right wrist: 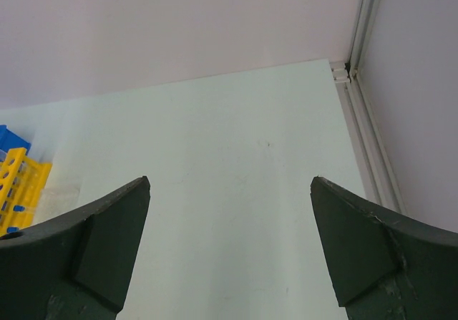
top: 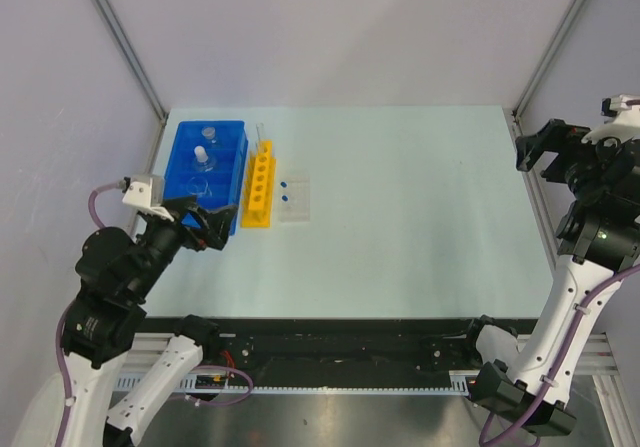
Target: Organize the chemistry lab equipment
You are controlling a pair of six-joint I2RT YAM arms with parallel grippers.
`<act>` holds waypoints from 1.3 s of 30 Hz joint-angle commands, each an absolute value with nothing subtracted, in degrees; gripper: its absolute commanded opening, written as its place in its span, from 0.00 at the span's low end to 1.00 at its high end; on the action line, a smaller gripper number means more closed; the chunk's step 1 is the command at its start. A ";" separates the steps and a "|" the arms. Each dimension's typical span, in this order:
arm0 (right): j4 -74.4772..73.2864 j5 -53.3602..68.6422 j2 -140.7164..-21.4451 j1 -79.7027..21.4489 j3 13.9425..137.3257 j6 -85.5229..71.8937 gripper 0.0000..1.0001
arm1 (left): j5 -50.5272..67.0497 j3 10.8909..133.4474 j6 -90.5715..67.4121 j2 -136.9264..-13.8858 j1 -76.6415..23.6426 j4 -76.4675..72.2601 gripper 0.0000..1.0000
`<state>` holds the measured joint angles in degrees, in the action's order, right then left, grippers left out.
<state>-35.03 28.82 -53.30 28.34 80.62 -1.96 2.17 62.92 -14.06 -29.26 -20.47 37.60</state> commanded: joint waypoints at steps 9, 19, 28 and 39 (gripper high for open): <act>-38.76 28.65 -52.56 28.39 82.09 -4.13 1.00 | 3.60 64.78 -13.09 -25.40 -20.04 40.16 1.00; -39.20 28.57 -51.42 28.39 81.04 -4.83 1.00 | 6.68 64.60 -15.82 -21.01 -20.04 40.87 1.00; -39.29 27.51 -49.93 28.39 79.28 -4.31 1.00 | 7.29 65.56 -17.05 -18.55 -20.04 42.98 1.00; -40.34 26.46 -47.81 28.39 78.40 -3.25 1.00 | 8.35 66.27 -17.75 -18.19 -20.04 42.28 1.00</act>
